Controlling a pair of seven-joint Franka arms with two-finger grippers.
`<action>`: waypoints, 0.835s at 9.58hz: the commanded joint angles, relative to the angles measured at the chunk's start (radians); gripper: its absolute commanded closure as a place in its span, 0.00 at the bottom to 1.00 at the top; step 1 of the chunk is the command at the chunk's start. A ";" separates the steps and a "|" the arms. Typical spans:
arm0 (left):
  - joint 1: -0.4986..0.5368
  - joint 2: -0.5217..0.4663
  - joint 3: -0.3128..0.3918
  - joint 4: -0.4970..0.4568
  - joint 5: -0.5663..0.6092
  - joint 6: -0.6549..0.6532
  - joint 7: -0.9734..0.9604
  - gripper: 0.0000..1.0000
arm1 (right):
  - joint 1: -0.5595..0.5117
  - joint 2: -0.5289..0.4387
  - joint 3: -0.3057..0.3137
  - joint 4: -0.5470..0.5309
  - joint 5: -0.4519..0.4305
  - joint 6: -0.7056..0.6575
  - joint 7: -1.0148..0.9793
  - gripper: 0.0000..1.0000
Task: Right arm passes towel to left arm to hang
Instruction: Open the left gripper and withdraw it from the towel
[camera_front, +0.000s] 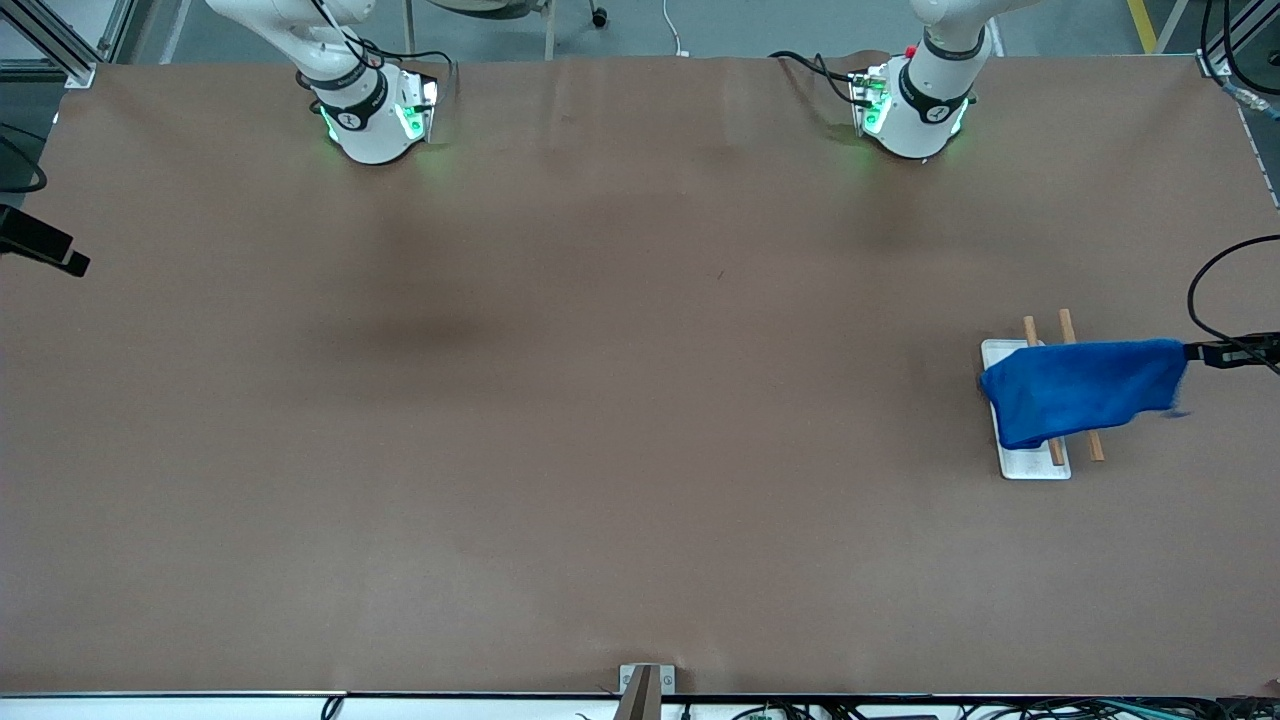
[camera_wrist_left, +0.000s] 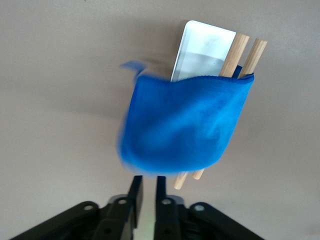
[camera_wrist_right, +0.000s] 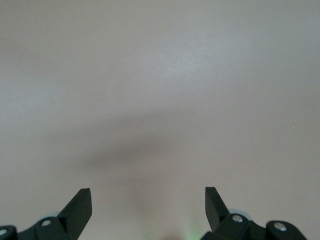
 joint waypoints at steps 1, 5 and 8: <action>-0.007 0.003 -0.001 -0.009 0.018 0.015 0.025 0.00 | 0.004 0.002 0.000 0.010 -0.011 0.001 -0.012 0.00; -0.043 -0.122 -0.054 -0.011 0.014 0.011 -0.180 0.00 | 0.003 0.002 0.000 0.010 -0.008 -0.009 -0.011 0.00; -0.044 -0.237 -0.201 -0.014 0.023 0.002 -0.361 0.00 | 0.006 0.001 0.002 0.010 -0.008 -0.014 -0.005 0.00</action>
